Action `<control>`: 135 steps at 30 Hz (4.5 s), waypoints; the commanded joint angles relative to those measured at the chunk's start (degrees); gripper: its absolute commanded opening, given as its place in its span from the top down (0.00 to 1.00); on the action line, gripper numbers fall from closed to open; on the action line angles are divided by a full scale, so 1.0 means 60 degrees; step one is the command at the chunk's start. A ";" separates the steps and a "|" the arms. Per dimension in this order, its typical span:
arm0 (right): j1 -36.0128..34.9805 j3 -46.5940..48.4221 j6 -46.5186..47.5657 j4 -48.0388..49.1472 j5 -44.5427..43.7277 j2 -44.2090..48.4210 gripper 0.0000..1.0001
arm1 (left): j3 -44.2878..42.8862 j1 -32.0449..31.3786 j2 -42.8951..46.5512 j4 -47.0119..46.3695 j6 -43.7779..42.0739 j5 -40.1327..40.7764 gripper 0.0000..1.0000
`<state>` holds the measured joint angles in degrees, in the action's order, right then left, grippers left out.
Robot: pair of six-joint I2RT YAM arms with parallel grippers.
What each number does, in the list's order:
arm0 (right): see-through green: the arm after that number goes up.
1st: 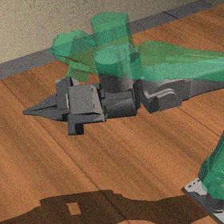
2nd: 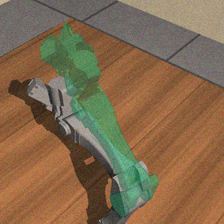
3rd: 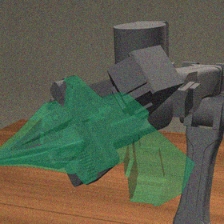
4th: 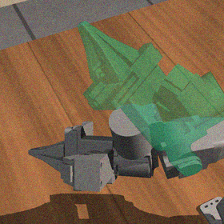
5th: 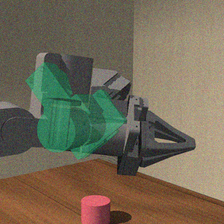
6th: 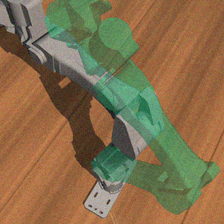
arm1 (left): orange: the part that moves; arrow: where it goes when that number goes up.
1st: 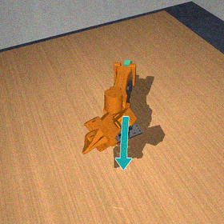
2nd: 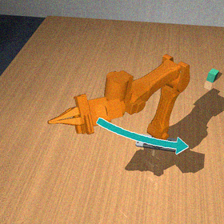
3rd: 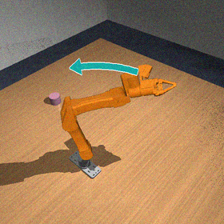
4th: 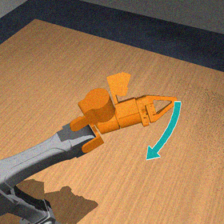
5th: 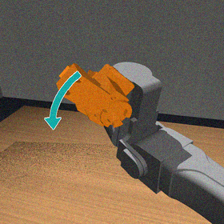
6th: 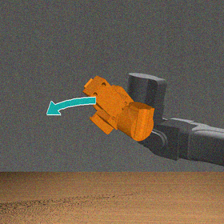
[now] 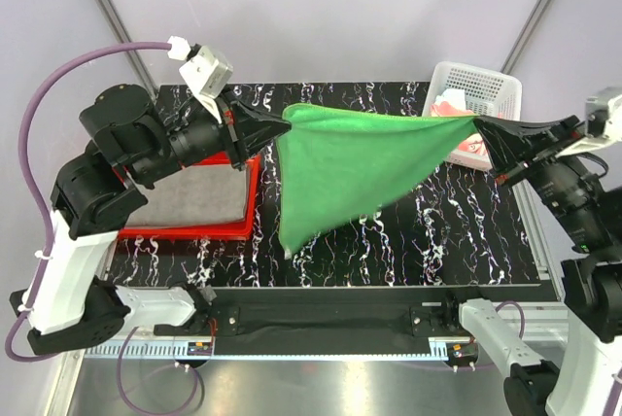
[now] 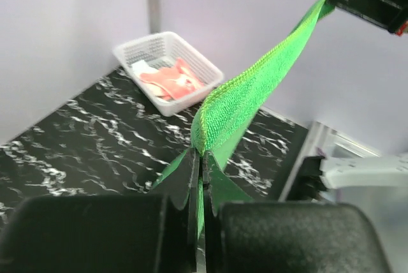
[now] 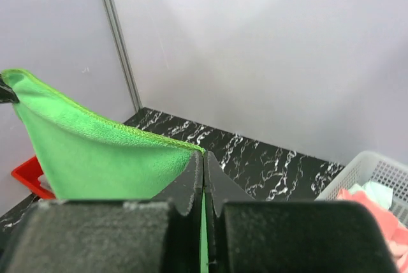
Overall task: Fold and stack the towels
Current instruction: Flatten out the crumpled towel, then fold the towel
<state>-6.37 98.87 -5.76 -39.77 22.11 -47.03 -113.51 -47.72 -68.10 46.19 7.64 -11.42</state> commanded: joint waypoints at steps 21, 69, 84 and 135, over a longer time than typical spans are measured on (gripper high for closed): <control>0.0212 -0.0867 0.0755 0.6830 0.0386 -0.8823 1.00 | -0.2019 0.4334 -0.7762 -0.2616 0.0250 -0.0688 1.00; 0.0007 -0.5770 0.0638 0.3395 0.0783 -0.7104 1.00 | 0.7227 0.4586 -0.4779 -0.5077 -0.0541 -0.2888 0.92; -0.0242 -0.6664 -0.0842 0.1046 0.0225 -0.7427 0.68 | 0.8753 0.3296 -0.3243 -0.4169 0.0440 0.0043 0.66; -0.0872 -0.7280 -0.3596 0.2394 -0.2323 -0.7073 0.62 | 0.8182 0.1890 -0.4573 -0.2894 0.4131 0.2416 0.66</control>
<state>-11.20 52.45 -26.46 -26.35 9.67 -89.89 -62.83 -36.29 -95.68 31.11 28.69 2.35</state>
